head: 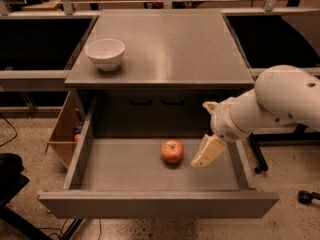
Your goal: Pick apple from top drawer and place on counter
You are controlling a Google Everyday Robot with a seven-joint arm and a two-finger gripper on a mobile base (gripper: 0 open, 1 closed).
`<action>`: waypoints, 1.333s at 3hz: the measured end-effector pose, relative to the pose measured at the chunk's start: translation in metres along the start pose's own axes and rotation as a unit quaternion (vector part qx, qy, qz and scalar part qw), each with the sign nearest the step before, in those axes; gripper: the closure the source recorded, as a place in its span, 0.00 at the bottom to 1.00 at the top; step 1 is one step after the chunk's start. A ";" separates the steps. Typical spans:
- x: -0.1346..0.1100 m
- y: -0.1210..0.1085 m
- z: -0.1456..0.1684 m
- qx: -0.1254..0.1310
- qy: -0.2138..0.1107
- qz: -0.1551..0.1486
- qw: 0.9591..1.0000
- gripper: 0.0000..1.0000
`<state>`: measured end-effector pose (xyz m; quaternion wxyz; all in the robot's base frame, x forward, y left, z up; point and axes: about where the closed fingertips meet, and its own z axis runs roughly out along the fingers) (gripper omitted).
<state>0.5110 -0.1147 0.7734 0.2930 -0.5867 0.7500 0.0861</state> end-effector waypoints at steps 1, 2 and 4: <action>-0.004 -0.012 0.004 0.022 -0.011 0.001 1.000 0.00; -0.004 -0.013 0.005 0.022 -0.011 0.001 1.000 0.00; -0.005 -0.024 0.077 -0.016 -0.075 0.013 0.997 0.00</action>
Offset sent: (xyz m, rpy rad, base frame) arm 0.0137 0.0020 0.0014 0.0155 -0.0421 -0.0197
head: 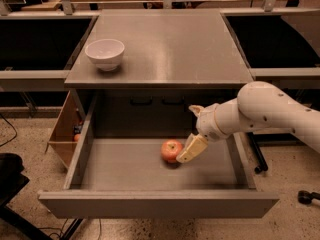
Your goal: Pick apple from top drawer and place on counter
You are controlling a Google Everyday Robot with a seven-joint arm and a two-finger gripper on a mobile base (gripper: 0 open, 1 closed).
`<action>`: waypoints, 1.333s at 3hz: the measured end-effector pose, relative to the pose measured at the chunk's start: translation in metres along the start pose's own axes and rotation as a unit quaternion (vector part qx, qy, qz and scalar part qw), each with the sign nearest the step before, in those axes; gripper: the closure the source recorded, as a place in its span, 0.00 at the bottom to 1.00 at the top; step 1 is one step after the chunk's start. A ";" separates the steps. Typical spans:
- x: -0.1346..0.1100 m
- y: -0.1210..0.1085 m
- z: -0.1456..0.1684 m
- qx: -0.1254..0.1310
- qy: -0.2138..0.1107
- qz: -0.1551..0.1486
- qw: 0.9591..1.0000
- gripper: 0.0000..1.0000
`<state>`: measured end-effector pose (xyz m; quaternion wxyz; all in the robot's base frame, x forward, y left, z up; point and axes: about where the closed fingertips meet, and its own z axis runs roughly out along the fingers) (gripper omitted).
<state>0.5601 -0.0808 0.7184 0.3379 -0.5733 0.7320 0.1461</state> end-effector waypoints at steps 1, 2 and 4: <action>0.008 -0.004 0.031 -0.015 -0.022 0.004 1.000 0.00; 0.023 0.000 0.061 -0.031 -0.030 0.008 0.999 0.00; 0.032 0.017 0.100 -0.060 -0.047 0.002 0.997 0.42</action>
Offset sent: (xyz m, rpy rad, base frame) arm 0.0241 0.0236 -0.0983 0.0952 0.0631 0.0525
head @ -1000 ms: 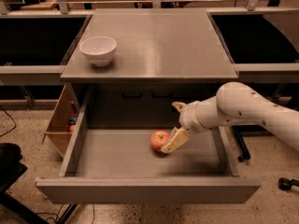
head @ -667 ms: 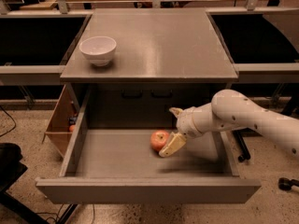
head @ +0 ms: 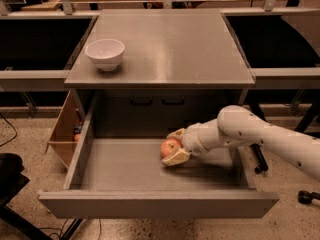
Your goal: Pick apple from top drawer and place on counter
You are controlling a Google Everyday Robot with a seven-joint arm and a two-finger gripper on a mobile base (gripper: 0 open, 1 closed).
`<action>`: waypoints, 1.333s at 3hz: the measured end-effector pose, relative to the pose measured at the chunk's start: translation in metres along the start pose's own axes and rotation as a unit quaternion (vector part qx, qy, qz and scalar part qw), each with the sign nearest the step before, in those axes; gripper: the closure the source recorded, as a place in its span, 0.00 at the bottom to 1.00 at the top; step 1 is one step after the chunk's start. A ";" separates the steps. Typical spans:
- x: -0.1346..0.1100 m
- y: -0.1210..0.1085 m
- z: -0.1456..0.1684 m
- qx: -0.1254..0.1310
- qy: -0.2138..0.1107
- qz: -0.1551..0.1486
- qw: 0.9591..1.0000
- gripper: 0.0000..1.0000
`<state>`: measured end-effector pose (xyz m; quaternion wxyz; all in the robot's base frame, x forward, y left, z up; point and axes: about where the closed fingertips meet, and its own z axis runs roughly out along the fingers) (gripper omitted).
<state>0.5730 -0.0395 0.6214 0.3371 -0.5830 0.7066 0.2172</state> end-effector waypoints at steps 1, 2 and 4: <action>0.001 0.003 0.008 -0.005 -0.003 -0.001 1.000 0.73; 0.001 0.003 0.007 -0.005 -0.003 -0.001 1.000 0.96; -0.094 -0.037 -0.108 0.026 0.031 -0.050 0.998 1.00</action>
Offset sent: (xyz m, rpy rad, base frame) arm -0.0035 0.0085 0.0125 0.0145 -0.0175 0.0033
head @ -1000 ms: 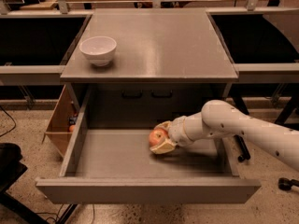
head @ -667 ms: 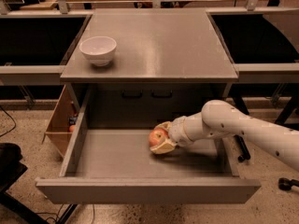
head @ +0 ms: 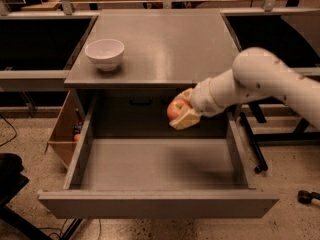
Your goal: Pick apple from top drawer and place on counter
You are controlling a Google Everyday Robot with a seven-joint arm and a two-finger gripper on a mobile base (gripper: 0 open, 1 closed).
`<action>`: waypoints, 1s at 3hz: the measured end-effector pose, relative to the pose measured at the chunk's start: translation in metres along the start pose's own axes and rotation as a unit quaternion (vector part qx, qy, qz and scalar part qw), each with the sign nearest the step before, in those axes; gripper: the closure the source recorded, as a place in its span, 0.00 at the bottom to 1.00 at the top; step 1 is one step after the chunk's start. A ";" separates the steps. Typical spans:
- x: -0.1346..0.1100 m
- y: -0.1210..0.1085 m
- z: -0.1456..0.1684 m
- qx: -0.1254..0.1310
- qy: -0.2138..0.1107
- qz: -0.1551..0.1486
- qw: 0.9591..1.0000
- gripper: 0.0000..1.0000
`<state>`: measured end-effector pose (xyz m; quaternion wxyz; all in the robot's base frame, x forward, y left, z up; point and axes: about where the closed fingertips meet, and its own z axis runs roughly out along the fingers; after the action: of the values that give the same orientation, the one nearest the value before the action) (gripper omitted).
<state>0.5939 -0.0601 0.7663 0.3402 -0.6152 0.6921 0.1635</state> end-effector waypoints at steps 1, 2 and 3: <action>-0.039 -0.038 -0.047 0.009 0.015 -0.002 1.000 1.00; -0.067 -0.082 -0.074 0.026 0.004 0.014 1.000 1.00; -0.078 -0.131 -0.082 0.047 -0.023 0.050 0.997 1.00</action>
Offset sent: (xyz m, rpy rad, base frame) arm 0.1122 -0.0285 0.1826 0.0507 -0.0531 -0.1251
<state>0.6986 -0.0804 0.9026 0.3754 -0.5593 0.7212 0.1618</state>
